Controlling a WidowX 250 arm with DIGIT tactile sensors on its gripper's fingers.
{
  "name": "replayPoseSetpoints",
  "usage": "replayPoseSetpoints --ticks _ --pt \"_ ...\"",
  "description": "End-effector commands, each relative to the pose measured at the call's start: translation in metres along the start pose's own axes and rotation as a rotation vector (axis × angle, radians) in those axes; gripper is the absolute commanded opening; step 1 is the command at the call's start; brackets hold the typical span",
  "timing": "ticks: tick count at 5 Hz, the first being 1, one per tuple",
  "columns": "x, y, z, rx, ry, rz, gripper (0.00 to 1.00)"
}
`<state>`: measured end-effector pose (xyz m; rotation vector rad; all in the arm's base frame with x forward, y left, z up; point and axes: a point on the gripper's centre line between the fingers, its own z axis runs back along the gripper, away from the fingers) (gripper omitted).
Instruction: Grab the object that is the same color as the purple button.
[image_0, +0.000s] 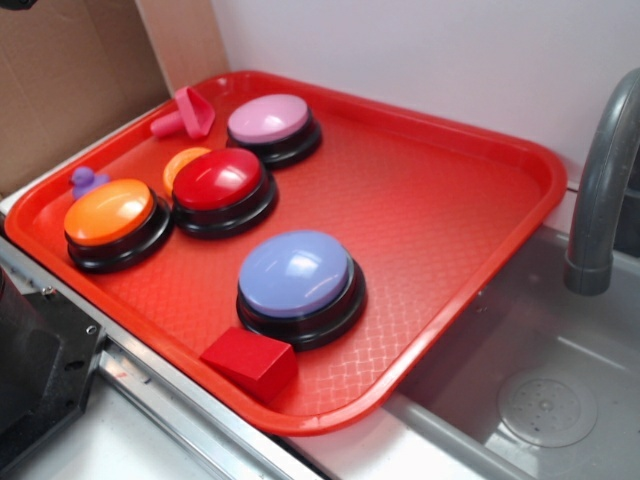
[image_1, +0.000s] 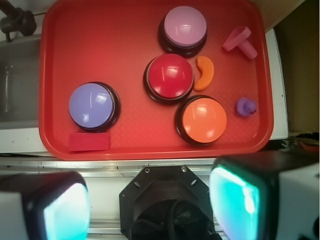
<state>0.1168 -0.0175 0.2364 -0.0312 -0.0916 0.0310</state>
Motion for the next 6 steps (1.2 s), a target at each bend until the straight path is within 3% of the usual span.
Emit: replayPoseSetpoints --ticks 1,2,3,5,6 --pt "0.000 0.000 0.000 0.000 0.000 0.000 1.00" --pt "0.004 0.011 -0.004 0.004 -0.047 0.127 1.00" --pt "0.016 0.035 -0.018 0.018 -0.070 0.303 1.00" --pt "0.027 0.089 -0.052 -0.012 -0.160 0.750 1.00" --pt "0.027 0.113 -0.076 0.020 -0.172 0.970 1.00"
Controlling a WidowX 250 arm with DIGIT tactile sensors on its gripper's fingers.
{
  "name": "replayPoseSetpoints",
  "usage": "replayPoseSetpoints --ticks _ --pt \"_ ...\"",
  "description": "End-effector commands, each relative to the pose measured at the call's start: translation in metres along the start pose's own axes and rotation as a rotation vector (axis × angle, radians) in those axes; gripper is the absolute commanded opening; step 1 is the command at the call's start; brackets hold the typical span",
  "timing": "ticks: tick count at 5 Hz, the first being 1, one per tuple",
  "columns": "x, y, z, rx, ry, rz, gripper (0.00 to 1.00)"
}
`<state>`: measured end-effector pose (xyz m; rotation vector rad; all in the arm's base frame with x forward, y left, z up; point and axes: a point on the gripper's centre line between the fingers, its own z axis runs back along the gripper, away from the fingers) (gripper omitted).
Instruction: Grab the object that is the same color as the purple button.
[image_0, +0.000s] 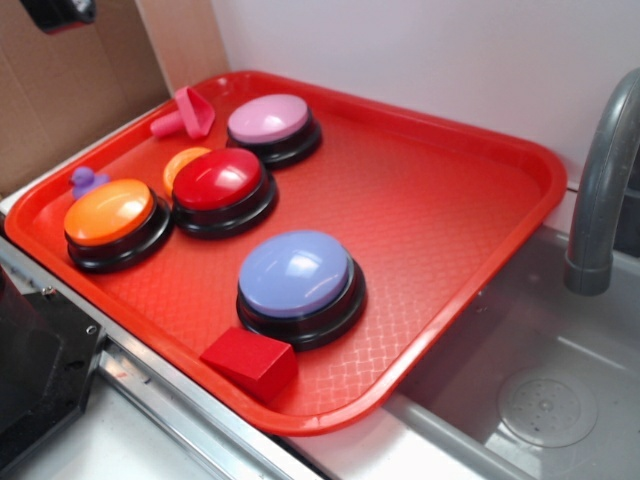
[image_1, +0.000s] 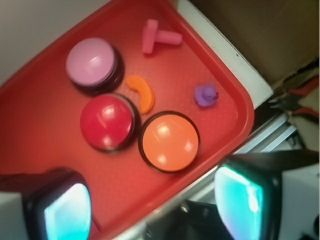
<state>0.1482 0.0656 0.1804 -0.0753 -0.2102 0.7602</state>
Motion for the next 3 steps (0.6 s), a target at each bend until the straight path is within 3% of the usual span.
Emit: replayPoseSetpoints --ticks 1,2,3 --pt "0.024 0.039 -0.047 0.081 -0.091 0.361 1.00" --pt "0.035 0.050 -0.087 0.036 -0.112 0.484 1.00" --pt "0.042 0.058 -0.112 0.107 -0.151 0.567 1.00"
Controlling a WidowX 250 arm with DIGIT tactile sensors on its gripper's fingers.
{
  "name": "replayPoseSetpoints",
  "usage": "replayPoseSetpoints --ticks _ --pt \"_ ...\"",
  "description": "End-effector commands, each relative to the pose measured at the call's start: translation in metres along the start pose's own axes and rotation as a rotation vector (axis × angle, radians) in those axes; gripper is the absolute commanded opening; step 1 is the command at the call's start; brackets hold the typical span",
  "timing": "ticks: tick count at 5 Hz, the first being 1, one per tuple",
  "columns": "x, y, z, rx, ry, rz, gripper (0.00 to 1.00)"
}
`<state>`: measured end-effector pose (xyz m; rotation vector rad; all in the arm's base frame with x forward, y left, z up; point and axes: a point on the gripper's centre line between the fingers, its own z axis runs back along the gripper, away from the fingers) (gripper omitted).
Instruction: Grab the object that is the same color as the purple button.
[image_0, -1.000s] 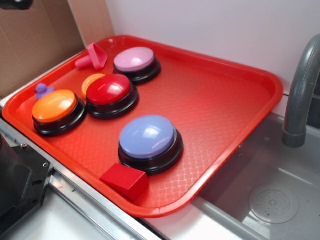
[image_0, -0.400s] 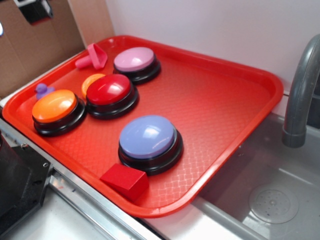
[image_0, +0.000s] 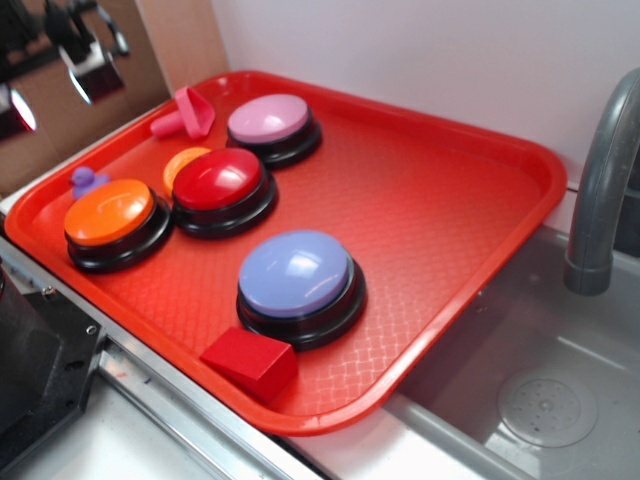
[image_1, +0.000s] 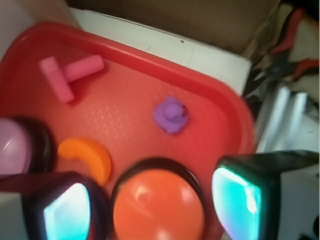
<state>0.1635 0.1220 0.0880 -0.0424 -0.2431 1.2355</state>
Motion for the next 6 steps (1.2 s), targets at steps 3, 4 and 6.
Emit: replayPoseSetpoints --ticks 3,4,6 --pt "0.025 0.025 -0.070 0.094 -0.026 0.207 1.00" --pt "0.025 0.022 -0.075 0.091 -0.043 0.189 0.54" --pt "0.027 0.021 -0.070 0.035 -0.019 0.118 0.00"
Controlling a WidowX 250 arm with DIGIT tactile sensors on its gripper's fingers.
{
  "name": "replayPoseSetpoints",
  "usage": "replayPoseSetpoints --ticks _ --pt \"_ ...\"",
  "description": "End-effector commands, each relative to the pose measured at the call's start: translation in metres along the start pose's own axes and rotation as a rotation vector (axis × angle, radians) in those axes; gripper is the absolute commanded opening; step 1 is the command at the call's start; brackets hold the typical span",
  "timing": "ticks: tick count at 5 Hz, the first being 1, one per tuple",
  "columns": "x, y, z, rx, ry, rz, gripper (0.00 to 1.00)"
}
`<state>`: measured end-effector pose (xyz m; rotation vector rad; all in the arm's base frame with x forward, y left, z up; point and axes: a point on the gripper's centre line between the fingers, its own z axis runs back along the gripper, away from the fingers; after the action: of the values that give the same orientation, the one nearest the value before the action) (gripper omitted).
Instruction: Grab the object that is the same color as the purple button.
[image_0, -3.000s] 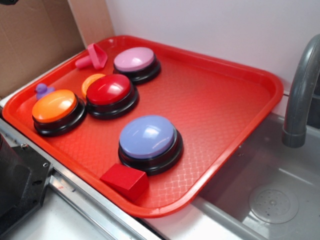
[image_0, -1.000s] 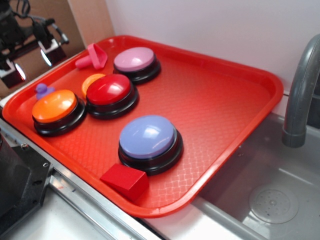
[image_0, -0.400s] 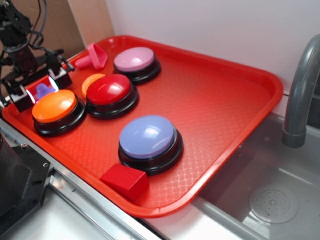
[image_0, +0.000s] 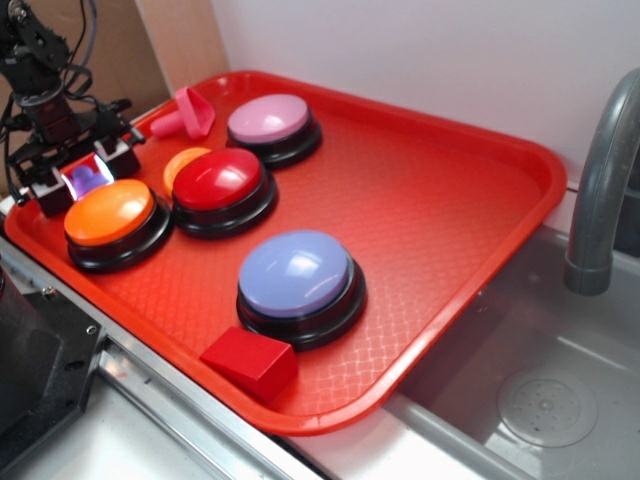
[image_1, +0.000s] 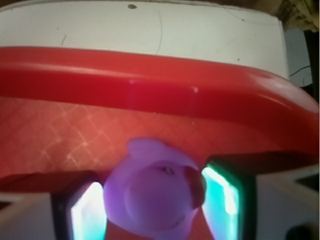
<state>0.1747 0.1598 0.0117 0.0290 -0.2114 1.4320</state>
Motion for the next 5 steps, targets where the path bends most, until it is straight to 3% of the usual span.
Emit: replayPoseSetpoints --ticks 1,3,5 --pt "-0.001 -0.003 0.043 -0.093 0.027 -0.241 0.00" --pt "-0.037 -0.031 0.127 -0.168 0.086 -0.732 0.00" --pt "-0.106 -0.034 0.160 -0.248 0.166 -1.132 0.00"
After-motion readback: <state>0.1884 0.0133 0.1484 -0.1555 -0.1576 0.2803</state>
